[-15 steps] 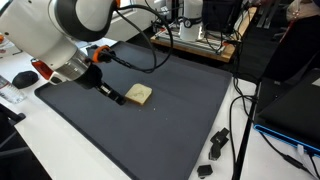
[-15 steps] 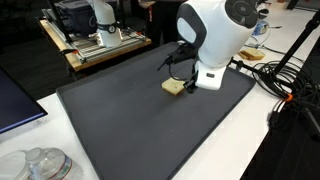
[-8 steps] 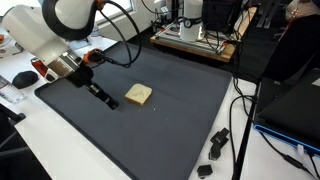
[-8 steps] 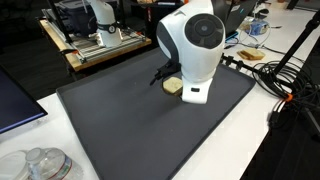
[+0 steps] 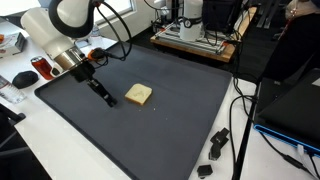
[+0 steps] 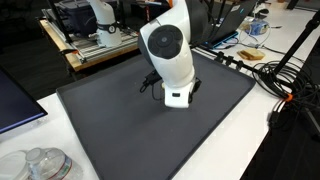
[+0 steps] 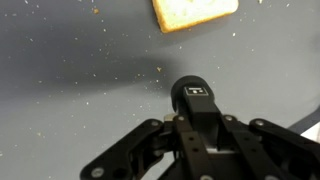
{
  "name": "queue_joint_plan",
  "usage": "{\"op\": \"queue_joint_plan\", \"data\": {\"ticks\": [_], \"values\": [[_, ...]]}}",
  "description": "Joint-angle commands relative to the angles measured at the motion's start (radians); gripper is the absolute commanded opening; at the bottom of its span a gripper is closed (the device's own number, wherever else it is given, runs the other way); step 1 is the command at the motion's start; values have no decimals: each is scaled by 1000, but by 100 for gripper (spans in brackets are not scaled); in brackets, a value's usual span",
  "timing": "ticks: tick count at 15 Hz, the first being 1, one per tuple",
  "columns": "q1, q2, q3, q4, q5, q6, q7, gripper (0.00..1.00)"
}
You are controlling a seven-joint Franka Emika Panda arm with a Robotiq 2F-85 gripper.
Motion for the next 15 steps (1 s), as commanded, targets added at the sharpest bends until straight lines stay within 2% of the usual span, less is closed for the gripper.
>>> {"op": "queue_joint_plan", "data": {"ticks": [1,9,15], "values": [[-41,-146,2,-233,99,103,-99,5],[-90,-350,6,-587,265,264,-284,5],[-71,-478,-14,-797,444,445,-376,5]]}}
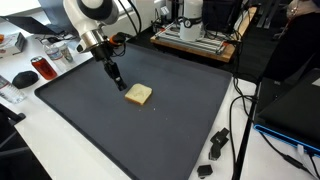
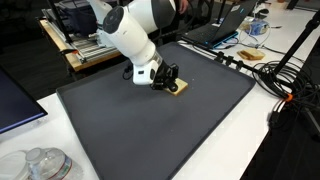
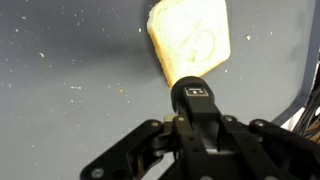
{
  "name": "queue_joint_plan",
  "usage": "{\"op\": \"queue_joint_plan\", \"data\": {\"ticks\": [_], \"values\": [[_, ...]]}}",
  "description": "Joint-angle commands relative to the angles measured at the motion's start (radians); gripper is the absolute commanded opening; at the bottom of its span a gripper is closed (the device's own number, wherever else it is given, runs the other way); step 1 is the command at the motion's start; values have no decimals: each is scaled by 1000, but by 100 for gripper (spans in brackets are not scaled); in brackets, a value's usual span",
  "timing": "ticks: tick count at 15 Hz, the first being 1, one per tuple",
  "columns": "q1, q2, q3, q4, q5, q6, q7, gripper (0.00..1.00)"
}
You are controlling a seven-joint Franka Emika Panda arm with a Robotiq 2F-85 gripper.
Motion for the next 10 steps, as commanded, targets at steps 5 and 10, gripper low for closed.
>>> {"op": "queue_joint_plan", "data": {"ticks": [5,10], "values": [[54,-192,-32,-263,192,221,-73,5],[140,-277,-56,-367,200,369,-22,5]]}}
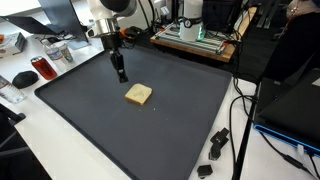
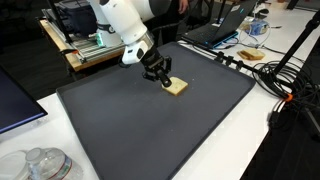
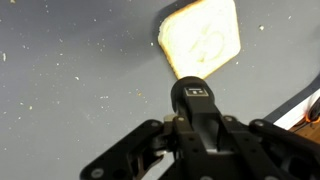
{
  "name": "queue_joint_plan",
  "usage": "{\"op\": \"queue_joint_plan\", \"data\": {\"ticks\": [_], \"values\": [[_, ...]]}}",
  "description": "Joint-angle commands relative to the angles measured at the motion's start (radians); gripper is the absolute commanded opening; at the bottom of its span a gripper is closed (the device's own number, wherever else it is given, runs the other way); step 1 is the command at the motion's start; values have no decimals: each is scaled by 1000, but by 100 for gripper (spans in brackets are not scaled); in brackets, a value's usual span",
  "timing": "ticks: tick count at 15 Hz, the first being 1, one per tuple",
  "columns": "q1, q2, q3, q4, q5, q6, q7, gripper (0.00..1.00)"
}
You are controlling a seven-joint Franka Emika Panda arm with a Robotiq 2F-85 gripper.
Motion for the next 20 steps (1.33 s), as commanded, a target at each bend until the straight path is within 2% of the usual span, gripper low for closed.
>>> {"op": "queue_joint_plan", "data": {"ticks": [1,4,6,11,15,17,20], "values": [[59,-96,-4,-114,2,126,50,5],[119,-125,-13,-172,-23,239,100,5],[120,-120,9,-192,22,298,62,5],[20,-113,164,-203,272,406,-181,5],[-65,-108,295,-178,492,477,-432,5],[-97,-103,331,-173,579,487,-534,5],[-127,-93,346,-172,692,475,-667,5]]}}
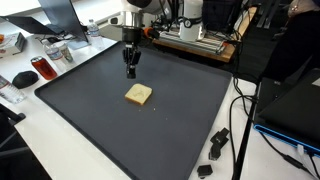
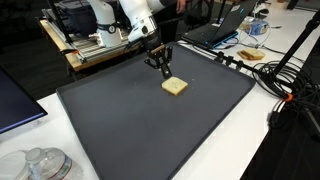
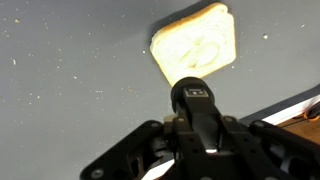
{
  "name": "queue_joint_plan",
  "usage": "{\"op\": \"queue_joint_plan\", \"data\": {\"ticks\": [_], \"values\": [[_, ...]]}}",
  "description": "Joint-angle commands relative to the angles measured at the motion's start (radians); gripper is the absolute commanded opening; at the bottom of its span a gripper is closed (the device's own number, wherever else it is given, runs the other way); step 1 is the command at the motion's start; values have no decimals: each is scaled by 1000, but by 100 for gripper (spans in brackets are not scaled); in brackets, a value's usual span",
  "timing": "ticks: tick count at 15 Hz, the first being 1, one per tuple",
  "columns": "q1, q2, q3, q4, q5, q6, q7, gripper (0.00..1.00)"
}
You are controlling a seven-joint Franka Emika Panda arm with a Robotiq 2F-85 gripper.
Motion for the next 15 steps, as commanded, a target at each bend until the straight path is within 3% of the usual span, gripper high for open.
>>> {"op": "queue_joint_plan", "data": {"ticks": [1,7,11,12,13,15], "values": [[-47,-2,25,3,146,-6,-176,5],[5,-15,18,-2,303,53,-386,5],[97,-10,37,-6,306,221,-377,5],[257,-49,-97,-62,134,208,-165,5],[166,-6,31,-21,256,295,-312,5],[235,8,35,-27,252,374,-284,5]]}}
